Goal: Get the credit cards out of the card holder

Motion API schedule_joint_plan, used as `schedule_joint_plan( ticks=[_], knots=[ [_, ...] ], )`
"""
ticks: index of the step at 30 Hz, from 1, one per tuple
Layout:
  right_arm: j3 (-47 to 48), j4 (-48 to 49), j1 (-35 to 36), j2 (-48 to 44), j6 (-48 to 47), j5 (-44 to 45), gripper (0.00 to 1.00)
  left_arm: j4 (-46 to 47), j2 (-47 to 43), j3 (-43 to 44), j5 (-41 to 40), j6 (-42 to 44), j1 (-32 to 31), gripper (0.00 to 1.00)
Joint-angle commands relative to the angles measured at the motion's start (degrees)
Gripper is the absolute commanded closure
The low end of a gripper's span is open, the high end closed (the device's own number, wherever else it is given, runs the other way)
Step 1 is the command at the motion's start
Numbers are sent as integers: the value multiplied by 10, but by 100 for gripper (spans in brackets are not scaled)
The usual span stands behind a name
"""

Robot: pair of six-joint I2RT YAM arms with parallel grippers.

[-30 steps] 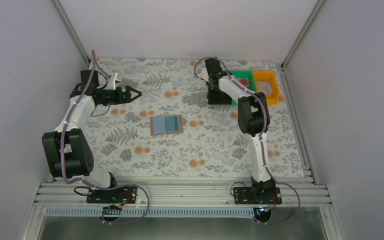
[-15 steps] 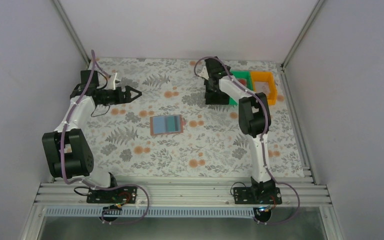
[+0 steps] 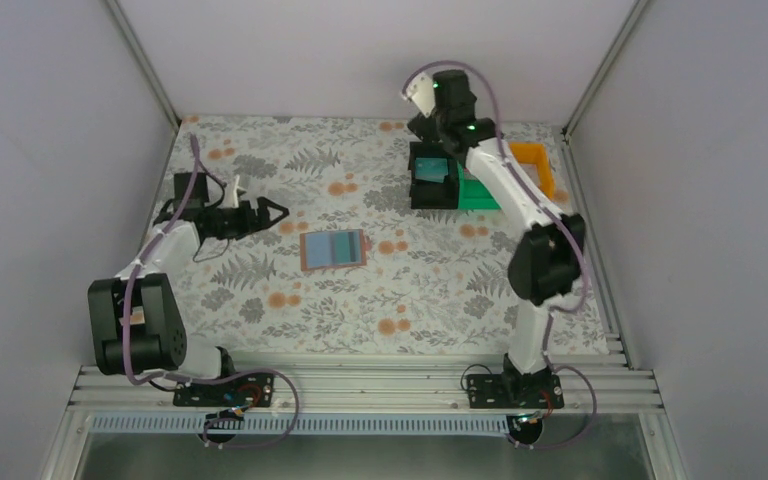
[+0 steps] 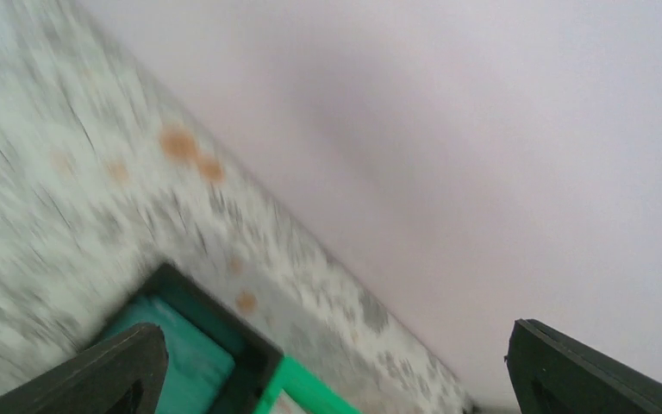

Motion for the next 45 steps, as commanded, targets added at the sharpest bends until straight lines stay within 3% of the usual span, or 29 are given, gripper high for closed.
schedule_joint_plan(
  ticks=[1,6,12,19,24,29,45],
  knots=[
    [-17,67,26,-169,247,-197,0,63,-16,-53,-61,-78,-38,0],
    [61,-97,77,-152,376,-319,0,94,-14,-98,-77,-137,-89,0],
    [-105,-60,156,-178,473,-351,0,109,-23,-149,-121,-185,-91,0],
    [-207,-62,177,-119,574,-349,1,119,-43,-175,-140,-205,-91,0],
    [-201,-107,178,-51,589,-310,5,135,-40,-190,-129,-216,-91,0],
    [-192,-138,178,15,574,-312,0,152,-25,-201,-118,-223,-91,0],
    [-176,-127,178,81,558,-418,7,179,23,-214,-107,-234,-98,0]
  ],
)
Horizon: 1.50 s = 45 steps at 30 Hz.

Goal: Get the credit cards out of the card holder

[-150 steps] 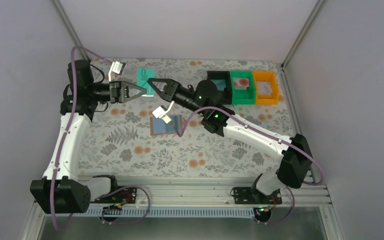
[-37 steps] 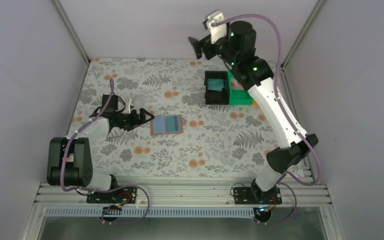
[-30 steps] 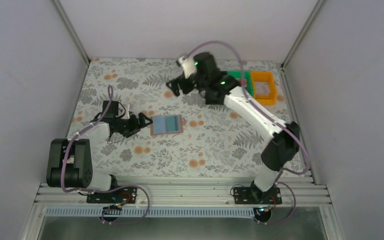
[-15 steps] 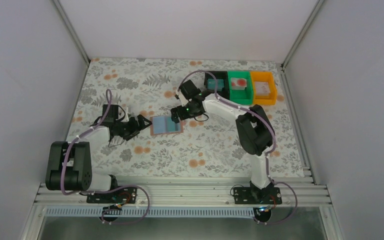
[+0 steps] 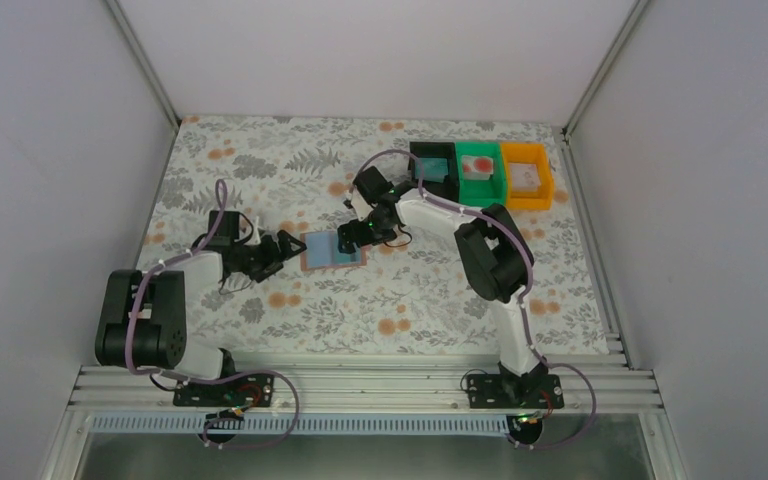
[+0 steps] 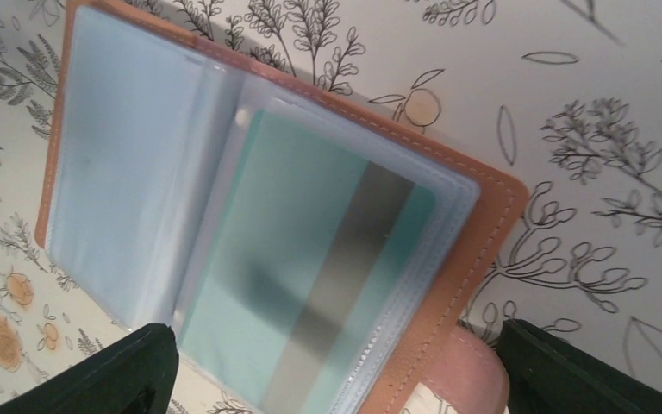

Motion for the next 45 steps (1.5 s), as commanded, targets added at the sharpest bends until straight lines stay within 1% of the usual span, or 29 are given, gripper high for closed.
schedule_joint_plan(
  ticks=[1,9,11,14,39,45],
  knots=[
    [5,0,2,17,2,-44,7,5,15,-10,-1,-8,-6,0],
    [11,23,2,16,15,-84,9,18,20,-12,10,-13,-13,0],
    [12,24,3,18,16,-87,13,19,21,-11,10,-13,-14,0],
    [15,21,3,17,16,-84,14,19,22,-13,10,-13,-14,0],
    [4,57,9,4,27,-134,19,50,31,-16,26,-19,-22,0],
    [-10,77,9,7,33,-160,23,75,32,-20,38,-17,-22,0]
  ],
)
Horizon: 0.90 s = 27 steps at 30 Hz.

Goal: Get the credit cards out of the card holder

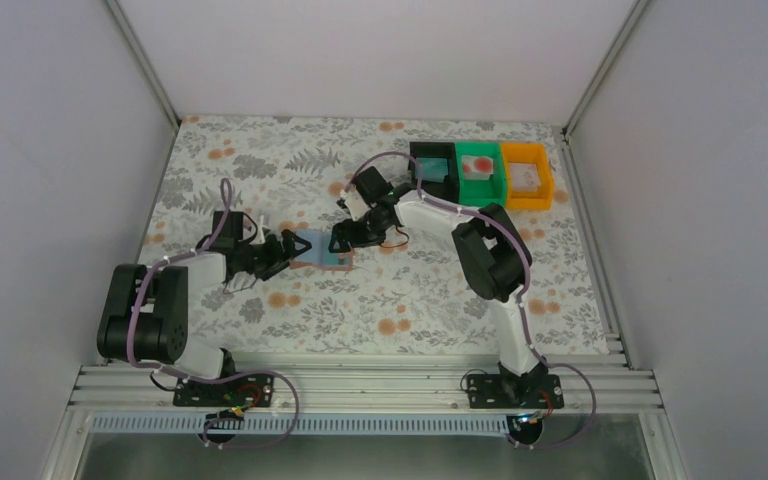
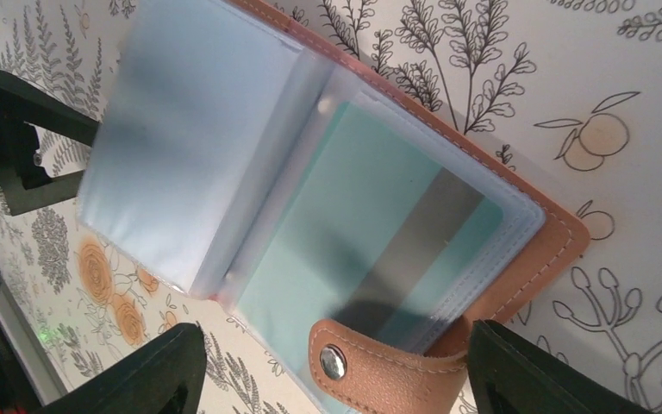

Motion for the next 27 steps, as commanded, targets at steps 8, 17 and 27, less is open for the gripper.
schedule_joint_plan(
  ticks=[8,17,27],
  knots=[
    [-8,30,7,2,10,-35,26,8,25,-7,-16,18,-7,3],
    [-8,-12,-10,-33,-8,24,26,-10,15,8,-31,31,-7,7],
    [-56,-20,-21,-70,-1,63,24,-27,8,10,-47,28,-6,7]
  ],
)
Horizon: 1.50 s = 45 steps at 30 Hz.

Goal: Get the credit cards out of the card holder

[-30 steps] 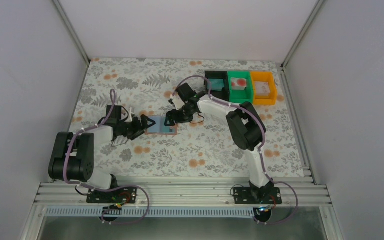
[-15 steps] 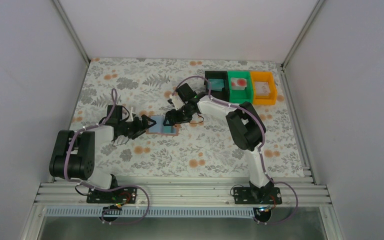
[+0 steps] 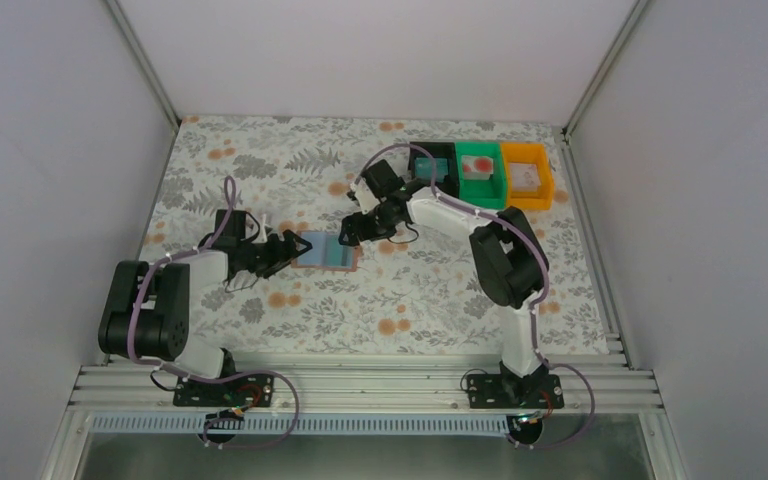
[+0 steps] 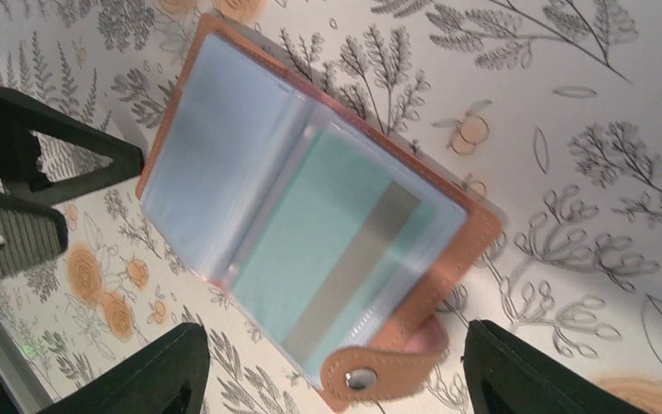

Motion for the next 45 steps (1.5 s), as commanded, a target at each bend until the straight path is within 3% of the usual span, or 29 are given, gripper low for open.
schedule_joint_plan(
  ticks=[1,6,15,29,36,45],
  knots=[
    [-45,0,-5,-16,5,8,24,-47,-3,8,-41,12,1,7],
    [-57,18,-6,7,13,-10,25,-74,-11,20,-69,21,18,5],
    [-34,33,-1,37,15,-46,27,-41,7,3,-62,13,24,0],
    [0,47,11,58,18,-72,28,16,56,11,34,-16,-13,1],
    [10,44,13,60,16,-78,28,53,39,-2,63,-34,-15,21],
    [9,45,14,58,14,-79,28,60,52,3,82,-27,-19,60]
  ],
)
